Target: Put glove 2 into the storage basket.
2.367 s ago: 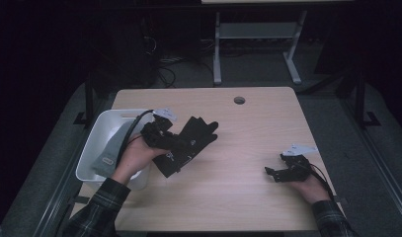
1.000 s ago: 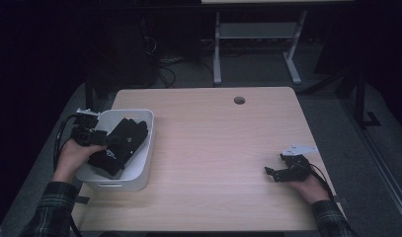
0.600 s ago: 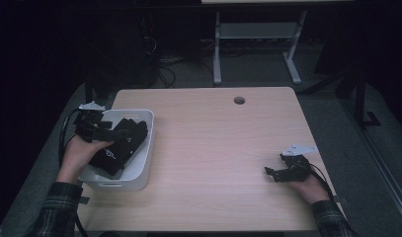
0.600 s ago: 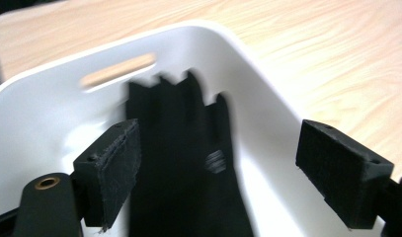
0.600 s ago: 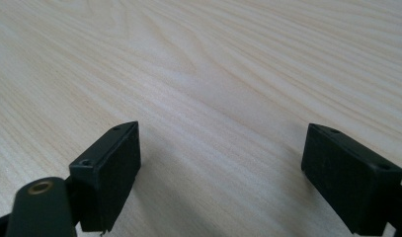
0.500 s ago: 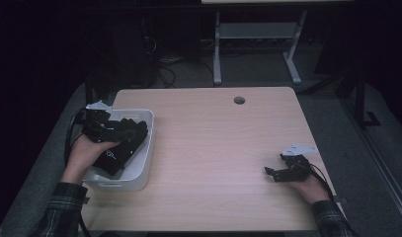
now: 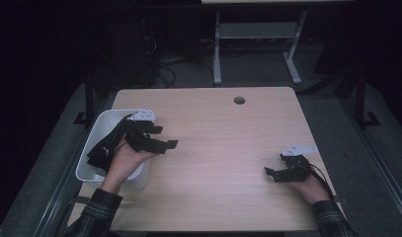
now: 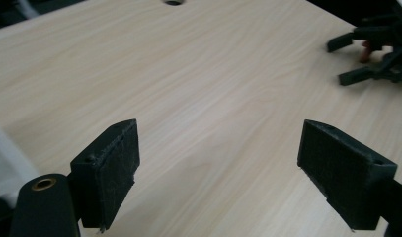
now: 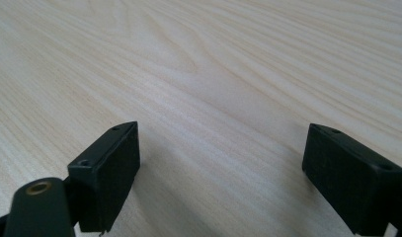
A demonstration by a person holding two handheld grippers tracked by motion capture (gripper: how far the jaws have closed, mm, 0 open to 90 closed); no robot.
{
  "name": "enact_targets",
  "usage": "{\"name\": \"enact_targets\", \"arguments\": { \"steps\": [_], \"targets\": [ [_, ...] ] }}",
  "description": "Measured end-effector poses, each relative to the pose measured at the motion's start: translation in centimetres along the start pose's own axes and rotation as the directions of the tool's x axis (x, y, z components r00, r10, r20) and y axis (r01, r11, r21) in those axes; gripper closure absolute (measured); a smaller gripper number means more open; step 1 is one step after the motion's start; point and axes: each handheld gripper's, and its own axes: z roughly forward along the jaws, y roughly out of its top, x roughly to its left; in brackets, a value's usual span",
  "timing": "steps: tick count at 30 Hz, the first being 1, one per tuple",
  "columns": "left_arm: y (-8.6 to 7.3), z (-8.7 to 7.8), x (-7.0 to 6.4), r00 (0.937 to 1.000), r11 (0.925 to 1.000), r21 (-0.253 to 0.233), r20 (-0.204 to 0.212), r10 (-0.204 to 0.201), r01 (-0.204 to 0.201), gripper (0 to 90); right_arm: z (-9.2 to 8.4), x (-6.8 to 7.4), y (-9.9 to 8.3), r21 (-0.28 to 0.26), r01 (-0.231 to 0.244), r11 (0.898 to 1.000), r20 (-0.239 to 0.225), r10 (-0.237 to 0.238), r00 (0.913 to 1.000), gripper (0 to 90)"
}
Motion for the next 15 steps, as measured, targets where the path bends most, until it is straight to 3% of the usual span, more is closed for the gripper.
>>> {"name": "enact_targets", "arguments": {
  "steps": [5, 15],
  "targets": [
    [-0.5, 2.5, -1.9, 0.9991, 0.9997, 0.009, 0.035, 0.024, -0.024, 15.5, 0.0, 0.0, 0.0, 0.003, 0.002, 1.0, -0.001, -0.002, 1.0, 14.3],
    [-2.7, 6.2, -3.9, 0.9973, 0.9983, 0.036, 0.059, 0.044, -0.046, 15.5, 0.0, 0.0, 0.0, 0.003, 0.002, 1.0, -0.001, -0.002, 1.0, 14.3]
  ]
}}
